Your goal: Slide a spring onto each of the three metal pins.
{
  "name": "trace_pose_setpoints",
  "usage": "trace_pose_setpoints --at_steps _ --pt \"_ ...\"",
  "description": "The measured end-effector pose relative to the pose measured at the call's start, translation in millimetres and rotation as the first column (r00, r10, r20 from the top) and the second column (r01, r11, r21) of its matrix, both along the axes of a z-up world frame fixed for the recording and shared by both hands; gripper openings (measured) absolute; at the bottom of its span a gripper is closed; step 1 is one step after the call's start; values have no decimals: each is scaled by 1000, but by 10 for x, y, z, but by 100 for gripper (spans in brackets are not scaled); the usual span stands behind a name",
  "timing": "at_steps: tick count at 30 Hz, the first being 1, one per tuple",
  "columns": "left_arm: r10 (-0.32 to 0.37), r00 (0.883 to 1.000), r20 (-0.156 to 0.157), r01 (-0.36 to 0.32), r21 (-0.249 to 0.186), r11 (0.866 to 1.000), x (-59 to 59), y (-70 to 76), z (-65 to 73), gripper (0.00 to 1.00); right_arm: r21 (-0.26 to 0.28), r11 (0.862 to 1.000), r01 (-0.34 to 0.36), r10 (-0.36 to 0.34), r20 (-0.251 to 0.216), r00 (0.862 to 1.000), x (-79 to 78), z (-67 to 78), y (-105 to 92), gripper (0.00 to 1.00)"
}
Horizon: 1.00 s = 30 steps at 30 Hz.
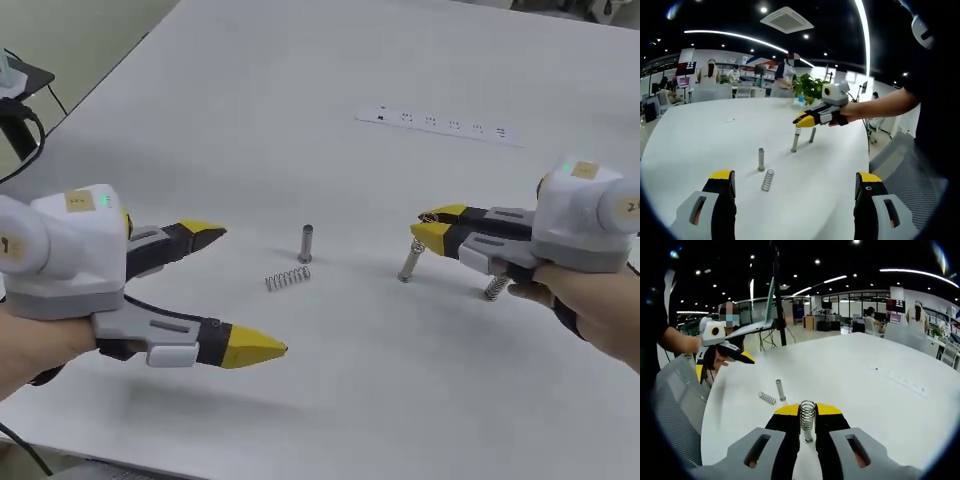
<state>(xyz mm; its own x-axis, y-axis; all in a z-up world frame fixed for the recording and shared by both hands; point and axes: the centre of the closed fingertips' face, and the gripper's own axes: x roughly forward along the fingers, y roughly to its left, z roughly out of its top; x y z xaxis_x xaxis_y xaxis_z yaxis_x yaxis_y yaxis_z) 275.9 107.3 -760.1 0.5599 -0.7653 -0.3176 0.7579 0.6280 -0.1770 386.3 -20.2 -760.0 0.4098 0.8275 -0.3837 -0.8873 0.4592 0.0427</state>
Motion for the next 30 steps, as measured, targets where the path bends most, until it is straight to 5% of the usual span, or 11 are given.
trace_pose_setpoints --at_steps 30 --pt "12 1000 -7 -12 9 1000 -1 30 -41 96 -141 990 30 -35 -32 999 -21 -549 -34 8"
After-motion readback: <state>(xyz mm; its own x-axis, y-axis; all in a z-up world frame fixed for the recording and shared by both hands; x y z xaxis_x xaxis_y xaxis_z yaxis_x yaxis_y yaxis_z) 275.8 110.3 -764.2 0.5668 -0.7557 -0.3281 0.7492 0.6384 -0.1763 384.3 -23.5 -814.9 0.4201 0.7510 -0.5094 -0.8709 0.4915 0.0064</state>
